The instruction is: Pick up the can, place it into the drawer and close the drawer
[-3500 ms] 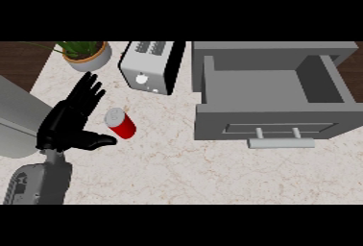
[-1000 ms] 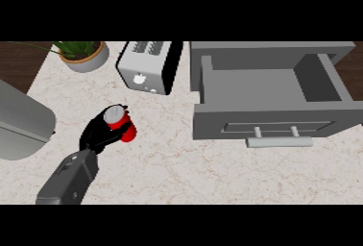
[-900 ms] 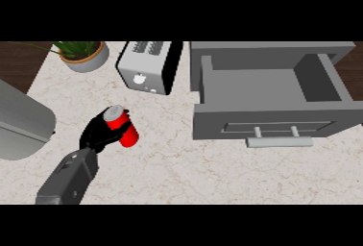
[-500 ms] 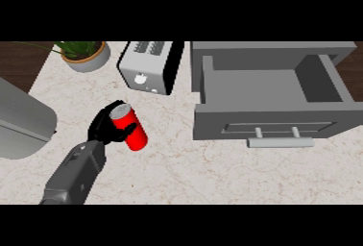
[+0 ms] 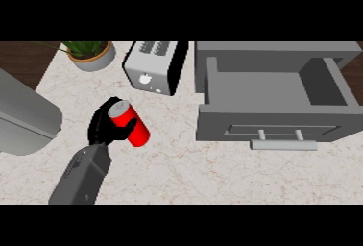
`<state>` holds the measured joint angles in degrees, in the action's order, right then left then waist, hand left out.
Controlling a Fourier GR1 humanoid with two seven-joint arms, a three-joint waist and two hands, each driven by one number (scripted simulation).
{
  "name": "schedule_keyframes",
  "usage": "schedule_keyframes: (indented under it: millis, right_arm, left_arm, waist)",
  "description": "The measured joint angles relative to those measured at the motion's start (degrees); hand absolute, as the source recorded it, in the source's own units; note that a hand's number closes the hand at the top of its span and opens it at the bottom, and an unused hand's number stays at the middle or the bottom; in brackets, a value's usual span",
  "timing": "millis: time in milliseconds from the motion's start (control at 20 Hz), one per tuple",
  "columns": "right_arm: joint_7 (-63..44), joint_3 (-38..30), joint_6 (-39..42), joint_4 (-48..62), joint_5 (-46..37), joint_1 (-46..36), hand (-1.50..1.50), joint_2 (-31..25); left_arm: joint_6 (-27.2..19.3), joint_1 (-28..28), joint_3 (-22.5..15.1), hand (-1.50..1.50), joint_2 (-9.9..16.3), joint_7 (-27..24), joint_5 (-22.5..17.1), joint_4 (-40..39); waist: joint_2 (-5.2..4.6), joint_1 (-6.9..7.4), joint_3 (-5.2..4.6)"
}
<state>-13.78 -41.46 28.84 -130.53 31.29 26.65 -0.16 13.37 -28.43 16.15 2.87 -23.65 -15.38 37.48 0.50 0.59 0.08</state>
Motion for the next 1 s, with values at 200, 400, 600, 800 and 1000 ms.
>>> schedule_keyframes:
  millis: [200,400,600,800,1000]
  right_arm:
    - [1.5,-0.6,0.8,1.3,0.0,0.4,-1.5,-0.1]
    - [1.8,0.9,-0.2,0.3,-0.7,1.1,-1.5,0.0]
    - [1.9,2.2,-1.3,-0.7,-0.6,1.6,-1.5,0.0]
    - [1.5,2.1,-1.5,-0.7,-0.2,1.3,-1.5,0.0]
    - [0.8,0.3,-1.1,-0.1,1.7,1.2,-1.5,-0.9]
  left_arm:
    - [-5.2,3.1,-3.3,1.5,-1.7,4.9,-1.2,11.7]
    - [-9.7,4.7,-6.7,1.5,-2.3,10.1,-1.3,22.2]
    - [-16.0,5.5,-11.8,1.5,-2.6,16.9,-1.6,32.4]
    - [-21.0,2.8,-14.0,1.5,-2.5,23.1,-0.8,38.4]
    - [-25.1,-0.8,-15.0,1.5,-2.2,27.9,0.8,41.3]
  waist:
    - [0.0,-0.05,0.0]
    - [-0.1,-0.31,-0.01]
    - [-0.15,-0.48,-0.02]
    - [-0.27,-0.75,-0.05]
    - [-0.34,-0.95,-0.06]
